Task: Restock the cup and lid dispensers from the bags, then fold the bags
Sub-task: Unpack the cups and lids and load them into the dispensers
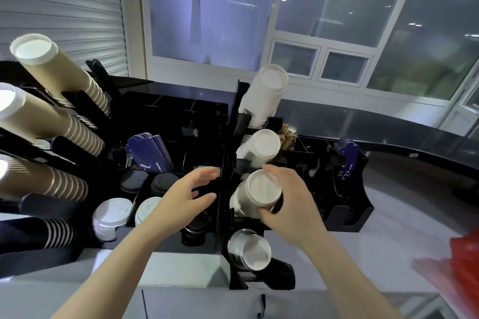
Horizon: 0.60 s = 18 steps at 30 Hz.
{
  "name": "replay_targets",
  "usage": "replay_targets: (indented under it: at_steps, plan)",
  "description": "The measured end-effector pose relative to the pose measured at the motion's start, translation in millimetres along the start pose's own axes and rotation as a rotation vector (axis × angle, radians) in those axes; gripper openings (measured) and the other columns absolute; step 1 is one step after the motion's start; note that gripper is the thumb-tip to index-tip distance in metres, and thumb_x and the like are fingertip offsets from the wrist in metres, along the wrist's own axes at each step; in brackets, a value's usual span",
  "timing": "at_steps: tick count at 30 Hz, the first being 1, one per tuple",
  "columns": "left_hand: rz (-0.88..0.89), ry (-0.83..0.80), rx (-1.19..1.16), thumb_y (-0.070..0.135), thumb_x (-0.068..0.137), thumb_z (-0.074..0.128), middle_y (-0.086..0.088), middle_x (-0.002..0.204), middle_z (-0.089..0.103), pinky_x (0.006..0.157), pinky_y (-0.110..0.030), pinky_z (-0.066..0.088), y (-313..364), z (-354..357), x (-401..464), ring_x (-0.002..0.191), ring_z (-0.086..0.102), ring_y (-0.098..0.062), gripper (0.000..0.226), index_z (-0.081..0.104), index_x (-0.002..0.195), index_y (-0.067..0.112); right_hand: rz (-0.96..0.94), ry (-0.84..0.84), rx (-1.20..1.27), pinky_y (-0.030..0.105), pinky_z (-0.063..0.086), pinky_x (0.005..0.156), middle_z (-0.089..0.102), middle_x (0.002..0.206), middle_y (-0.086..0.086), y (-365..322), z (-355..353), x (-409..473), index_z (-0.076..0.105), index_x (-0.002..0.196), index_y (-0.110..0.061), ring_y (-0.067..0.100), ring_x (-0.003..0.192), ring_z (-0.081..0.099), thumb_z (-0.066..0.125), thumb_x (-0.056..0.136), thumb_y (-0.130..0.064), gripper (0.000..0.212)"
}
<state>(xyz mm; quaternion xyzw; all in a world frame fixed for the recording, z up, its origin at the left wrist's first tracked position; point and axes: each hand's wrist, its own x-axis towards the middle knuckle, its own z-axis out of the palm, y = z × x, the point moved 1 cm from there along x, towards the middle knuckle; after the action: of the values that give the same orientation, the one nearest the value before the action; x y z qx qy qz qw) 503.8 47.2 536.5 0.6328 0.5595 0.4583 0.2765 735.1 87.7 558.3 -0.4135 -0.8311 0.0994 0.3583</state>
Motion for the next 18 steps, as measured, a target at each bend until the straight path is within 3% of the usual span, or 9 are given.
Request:
replay_targets:
  at_steps: [2,6,9,12,15,18]
  plan:
    - [-0.003,-0.001,-0.010,0.012,0.089,0.060,0.026,0.122,0.058,0.100,-0.022,0.039,0.2,1.8,0.5,0.117,0.046,0.013,0.050,0.047,0.120,0.050,0.000,-0.032,-0.086,0.015,0.029,0.093,0.044,0.134,-0.013,5.7,1.9,-2.9,0.043,0.138,-0.030,0.009,0.120,0.037,0.078,0.069,-0.018,0.078]
    - [-0.012,-0.020,0.034,0.012,0.089,0.061,0.024,0.121,0.058,0.102,-0.025,0.040,1.8,5.8,5.4,0.118,0.048,0.010,0.048,0.049,0.124,0.043,0.029,-0.204,-0.180,0.034,0.038,0.098,0.042,0.139,-0.013,11.6,5.7,-4.2,0.038,0.141,-0.031,0.016,0.121,0.041,0.071,0.078,-0.036,0.071]
    - [0.006,-0.060,0.078,0.015,0.089,0.061,0.023,0.122,0.058,0.103,-0.026,0.041,7.1,8.6,12.7,0.118,0.048,0.009,0.047,0.050,0.128,0.039,0.041,-0.233,-0.346,0.035,0.041,0.098,0.036,0.142,-0.009,14.9,5.7,-0.1,0.030,0.147,-0.029,0.017,0.124,0.039,0.061,0.084,-0.050,0.073]
    - [0.033,-0.075,0.071,0.016,0.089,0.061,0.023,0.120,0.060,0.103,-0.029,0.042,11.8,11.0,19.2,0.118,0.050,0.007,0.046,0.051,0.127,0.040,-0.033,-0.245,-0.504,0.033,0.043,0.088,0.038,0.132,-0.002,16.1,5.6,4.2,0.026,0.149,-0.028,0.020,0.116,0.041,0.053,0.087,-0.056,0.074]
    - [0.078,-0.041,0.034,0.013,0.089,0.060,0.025,0.115,0.063,0.101,-0.030,0.043,17.3,13.1,23.8,0.115,0.053,0.005,0.045,0.053,0.120,0.045,0.022,-0.323,-0.315,0.034,0.041,0.094,0.042,0.128,-0.006,18.6,0.0,11.3,0.036,0.144,-0.032,0.016,0.117,0.040,0.054,0.087,-0.055,0.064]
    - [0.145,0.033,-0.002,0.010,0.089,0.060,0.023,0.113,0.064,0.099,-0.031,0.045,21.7,12.0,30.4,0.112,0.057,0.000,0.048,0.055,0.114,0.051,0.047,-0.078,-0.027,0.022,0.045,0.090,0.056,0.108,-0.015,20.7,-12.6,21.4,0.060,0.118,-0.033,-0.001,0.101,0.050,0.064,0.086,-0.035,0.032]
